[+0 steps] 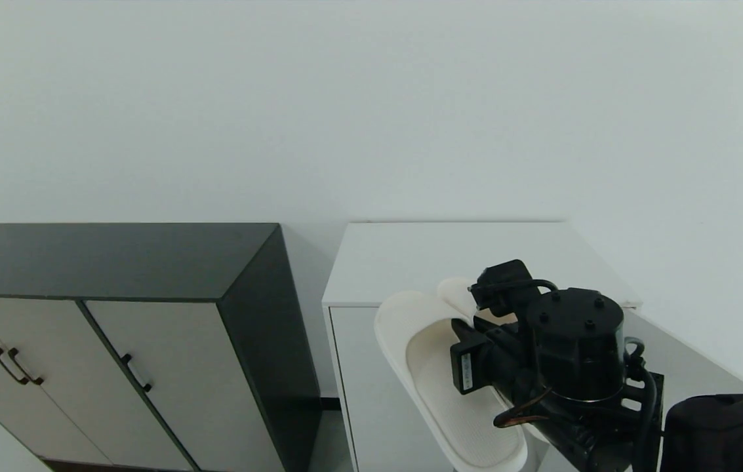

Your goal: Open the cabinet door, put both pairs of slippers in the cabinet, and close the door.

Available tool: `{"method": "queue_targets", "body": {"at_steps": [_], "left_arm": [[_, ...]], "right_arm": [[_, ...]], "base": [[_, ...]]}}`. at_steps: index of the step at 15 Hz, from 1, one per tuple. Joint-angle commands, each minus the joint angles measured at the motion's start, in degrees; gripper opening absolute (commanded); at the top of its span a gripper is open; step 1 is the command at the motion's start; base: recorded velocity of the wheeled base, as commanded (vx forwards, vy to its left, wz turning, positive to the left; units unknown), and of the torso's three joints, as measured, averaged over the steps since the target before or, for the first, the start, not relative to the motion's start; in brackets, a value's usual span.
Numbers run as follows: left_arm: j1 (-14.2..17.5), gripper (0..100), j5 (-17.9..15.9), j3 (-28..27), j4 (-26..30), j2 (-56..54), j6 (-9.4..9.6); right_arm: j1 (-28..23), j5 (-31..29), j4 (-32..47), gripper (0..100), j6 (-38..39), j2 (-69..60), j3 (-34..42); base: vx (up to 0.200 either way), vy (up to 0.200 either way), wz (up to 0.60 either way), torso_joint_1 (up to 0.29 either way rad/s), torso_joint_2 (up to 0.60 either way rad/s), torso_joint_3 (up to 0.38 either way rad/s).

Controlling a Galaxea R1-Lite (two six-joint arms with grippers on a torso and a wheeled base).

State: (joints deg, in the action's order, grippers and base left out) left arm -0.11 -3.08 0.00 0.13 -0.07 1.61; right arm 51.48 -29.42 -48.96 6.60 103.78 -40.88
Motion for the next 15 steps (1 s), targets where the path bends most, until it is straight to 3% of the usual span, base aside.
{"method": "queue_targets", "body": {"at_steps": [1, 10, 15], "left_arm": [[0.02, 0, 0.01, 0.00, 0.04, 0.16, -0.03], [0.02, 0, 0.01, 0.00, 0.04, 0.07, -0.12], [0.02, 0, 0.01, 0.00, 0.04, 0.07, -0.12]], "right_arm": [[0.02, -0.03, 0.00, 0, 0.00, -0.59, 0.01], [0.29, -0.03, 0.00, 0, -0.35, -0.68, 0.01], [0.37, -0.03, 0.00, 0, -0.35, -0.68, 0.01]], "base": [[0.000, 0.000, 0.00, 0.000, 0.00, 0.000], [0.000, 0.000, 0.00, 0.000, 0.00, 0.000], [0.000, -0.200, 0.00, 0.004, 0.01, 0.001]]}}
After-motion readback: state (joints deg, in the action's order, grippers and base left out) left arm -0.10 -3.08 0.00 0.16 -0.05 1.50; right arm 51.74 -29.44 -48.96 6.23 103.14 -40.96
